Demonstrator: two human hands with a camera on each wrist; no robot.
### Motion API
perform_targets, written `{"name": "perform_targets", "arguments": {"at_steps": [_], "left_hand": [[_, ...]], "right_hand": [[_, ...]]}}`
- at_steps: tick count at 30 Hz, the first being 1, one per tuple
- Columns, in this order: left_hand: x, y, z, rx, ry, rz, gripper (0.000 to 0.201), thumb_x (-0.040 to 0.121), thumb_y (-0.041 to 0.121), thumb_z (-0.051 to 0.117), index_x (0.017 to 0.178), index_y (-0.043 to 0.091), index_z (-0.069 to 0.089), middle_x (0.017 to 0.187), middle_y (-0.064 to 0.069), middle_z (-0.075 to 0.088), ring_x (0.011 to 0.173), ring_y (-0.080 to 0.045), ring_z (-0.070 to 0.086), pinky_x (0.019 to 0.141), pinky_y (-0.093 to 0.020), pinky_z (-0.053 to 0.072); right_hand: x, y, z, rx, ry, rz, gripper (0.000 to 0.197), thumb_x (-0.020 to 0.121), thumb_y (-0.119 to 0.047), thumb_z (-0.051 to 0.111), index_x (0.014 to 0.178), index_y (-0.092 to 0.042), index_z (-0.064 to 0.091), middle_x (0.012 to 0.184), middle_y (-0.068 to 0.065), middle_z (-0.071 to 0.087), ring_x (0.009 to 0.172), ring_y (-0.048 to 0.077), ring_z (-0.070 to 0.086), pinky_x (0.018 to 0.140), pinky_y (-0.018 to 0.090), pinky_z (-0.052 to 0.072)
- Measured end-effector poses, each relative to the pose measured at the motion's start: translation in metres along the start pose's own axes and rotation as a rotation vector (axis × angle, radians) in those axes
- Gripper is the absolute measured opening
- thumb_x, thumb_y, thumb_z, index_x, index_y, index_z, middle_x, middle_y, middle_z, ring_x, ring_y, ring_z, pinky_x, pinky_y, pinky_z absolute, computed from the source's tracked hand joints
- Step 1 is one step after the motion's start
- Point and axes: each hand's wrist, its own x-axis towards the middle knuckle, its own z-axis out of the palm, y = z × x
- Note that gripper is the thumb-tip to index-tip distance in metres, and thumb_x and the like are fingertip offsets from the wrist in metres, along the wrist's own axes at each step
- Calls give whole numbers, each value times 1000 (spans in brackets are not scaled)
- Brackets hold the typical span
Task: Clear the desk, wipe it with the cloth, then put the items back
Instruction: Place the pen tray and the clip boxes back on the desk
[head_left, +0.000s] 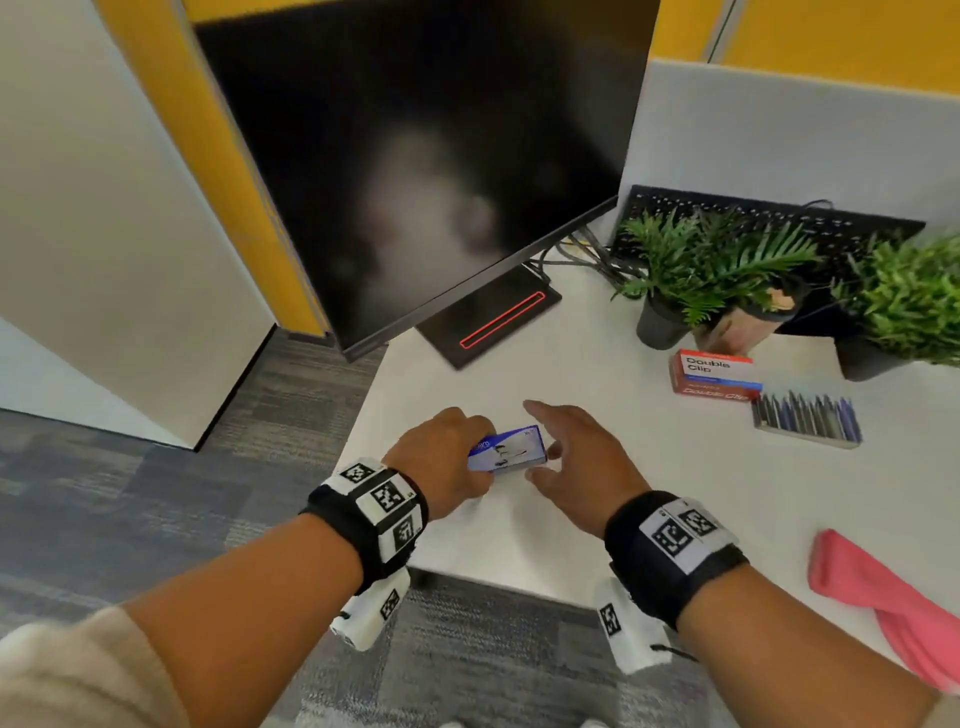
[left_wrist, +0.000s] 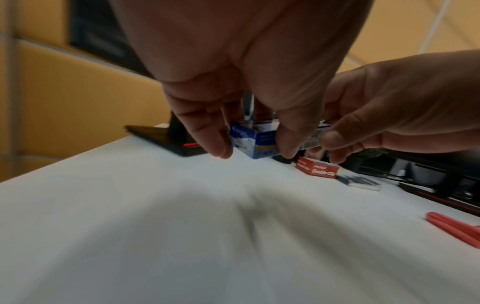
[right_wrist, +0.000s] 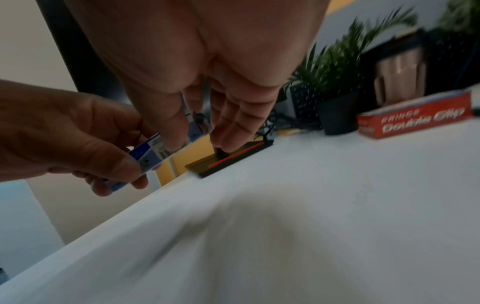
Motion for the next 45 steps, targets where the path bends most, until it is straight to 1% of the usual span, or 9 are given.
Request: {"name": "perform_targets", "arguments": {"at_steps": [4,10,15,20,26,29,35,40,45], "left_hand": [[25,54,-4,29,13,124,40,85,39,63,122,29,51,110,-2,53,92,-24,61,84,-35,55],[68,127,10,-19,50,139,26,80,23,64,105,19,58,103,-5,53,87,-27,61,82,-37,53],[107,174,35,-26,12,139,30,81,27,67,109,20,59,106,-5,55,89,-23,60,83,-34,53],[145,206,62,-15,-33,96,36,82,29,68,115,17,59,112,-6,58,96,-22,60,86,-31,53],[185,219,84,5,-62,68,44,80,30,67,123,21,60,120,-4,59,103,-22,60,91,-33,52],[197,219,92,45,-90,48,45,80,30,67,124,23,59,122,-2,60,104,-22,61,91,-31,52],[208,211,100,75,-105,38,45,82,29,67,125,26,56,126,1,60,107,-18,60,88,-25,48],[209,212,98,83,-105,36,44,79,29,68,122,28,58,123,3,61,104,-17,60,85,-24,49],[200,211,91,-55,78,-29,51,75,40,71,121,30,50,119,4,50,96,-19,61,85,-33,54]], "right_hand": [[-10,20,-45,-109,49,19,48,85,-26,70,131,-21,55,120,2,58,105,16,57,89,19,44],[-24,74,-105,-119,127,85,40,81,-21,74,118,-17,63,112,8,63,102,23,57,83,22,40],[-20,131,-140,-157,102,115,44,84,-24,71,127,-20,59,126,5,61,117,21,52,100,26,39],[-9,184,-158,-162,56,135,49,82,-27,73,128,-19,58,135,1,58,121,18,53,102,26,40],[14,224,-174,-179,2,82,37,82,-28,70,119,-24,66,122,2,66,110,20,57,96,25,42],[27,237,-174,-173,-45,67,36,79,-29,71,115,-23,70,115,6,68,105,23,60,96,31,48],[35,258,-165,-222,-57,61,40,81,-35,67,119,-23,65,119,3,63,110,22,55,93,32,46],[36,266,-161,-168,-59,21,34,74,-37,70,106,-24,68,100,0,64,94,20,58,78,24,43],[35,273,-171,-31,182,124,28,83,-34,69,108,-22,64,100,-5,56,85,11,52,82,25,47]]}}
